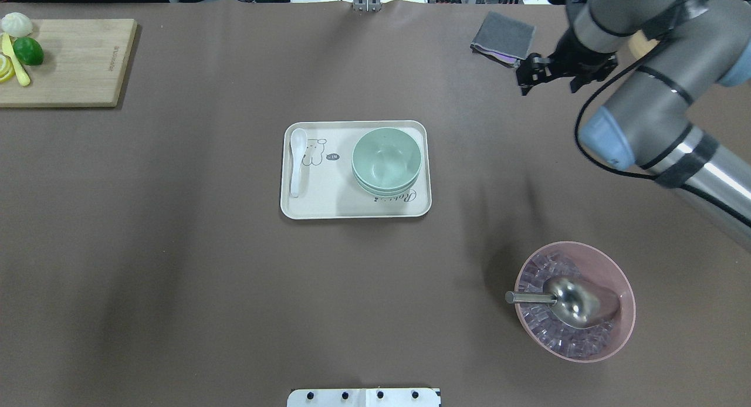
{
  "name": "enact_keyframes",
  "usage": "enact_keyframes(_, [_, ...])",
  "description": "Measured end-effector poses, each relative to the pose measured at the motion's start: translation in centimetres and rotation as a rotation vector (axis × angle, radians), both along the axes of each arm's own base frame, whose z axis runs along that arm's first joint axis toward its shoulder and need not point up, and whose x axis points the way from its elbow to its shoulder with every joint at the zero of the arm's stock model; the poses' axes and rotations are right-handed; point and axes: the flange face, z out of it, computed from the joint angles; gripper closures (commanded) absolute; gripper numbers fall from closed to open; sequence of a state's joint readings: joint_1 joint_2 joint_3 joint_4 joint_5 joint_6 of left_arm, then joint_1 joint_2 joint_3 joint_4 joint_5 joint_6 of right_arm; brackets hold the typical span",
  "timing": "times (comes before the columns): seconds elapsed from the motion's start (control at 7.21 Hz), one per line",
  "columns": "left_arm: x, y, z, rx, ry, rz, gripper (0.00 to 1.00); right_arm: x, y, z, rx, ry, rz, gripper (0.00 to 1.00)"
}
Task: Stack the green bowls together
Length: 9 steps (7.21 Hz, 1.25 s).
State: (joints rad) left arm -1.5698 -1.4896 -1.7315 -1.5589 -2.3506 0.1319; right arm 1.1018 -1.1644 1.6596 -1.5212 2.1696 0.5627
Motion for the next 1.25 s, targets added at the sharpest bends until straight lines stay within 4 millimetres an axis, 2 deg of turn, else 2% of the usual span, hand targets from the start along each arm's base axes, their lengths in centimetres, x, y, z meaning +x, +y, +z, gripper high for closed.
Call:
enact_keyframes(0.14, [0.1, 0.0, -0.1, 0.001, 0.001, 0.0, 0.02, 5.9, 0.8, 5.0, 0.024, 0.033, -0.036, 0.0])
enact_keyframes(0.28, [0.2, 0.0, -0.1, 0.0, 0.001, 0.0, 0.02, 10.8, 2.0, 9.4, 0.042, 0.066, -0.07, 0.0])
enact_keyframes(0.42, [0.2, 0.0, -0.1, -0.001, 0.001, 0.001, 0.02, 15.3, 4.2, 14.1, 0.045, 0.1, -0.099, 0.0])
enact_keyframes(0.55, [0.2, 0.1, 0.1, -0.006, 0.0, 0.002, 0.02, 19.2, 7.2, 18.9, 0.028, 0.129, -0.116, 0.0])
enact_keyframes(0.69, [0.3, 0.3, 0.5, -0.016, 0.0, 0.004, 0.02, 22.5, 11.0, 23.7, -0.01, 0.147, -0.12, 0.0])
enact_keyframes(0.83, [0.3, 0.6, 1.0, -0.028, 0.0, 0.005, 0.02, 24.9, 14.9, 27.8, -0.067, 0.157, -0.11, 0.0])
enact_keyframes(0.97, [0.3, 0.7, 1.4, -0.038, 0.0, 0.006, 0.02, 26.6, 18.1, 30.8, -0.123, 0.159, -0.089, 0.0])
enact_keyframes(1.11, [0.4, 0.8, 1.6, -0.042, 0.001, 0.006, 0.02, 28.1, 20.1, 32.1, -0.153, 0.157, -0.062, 0.0])
enact_keyframes(1.25, [0.4, 0.7, 1.6, -0.041, 0.002, 0.006, 0.02, 29.1, 20.9, 32.3, -0.162, 0.151, -0.038, 0.0])
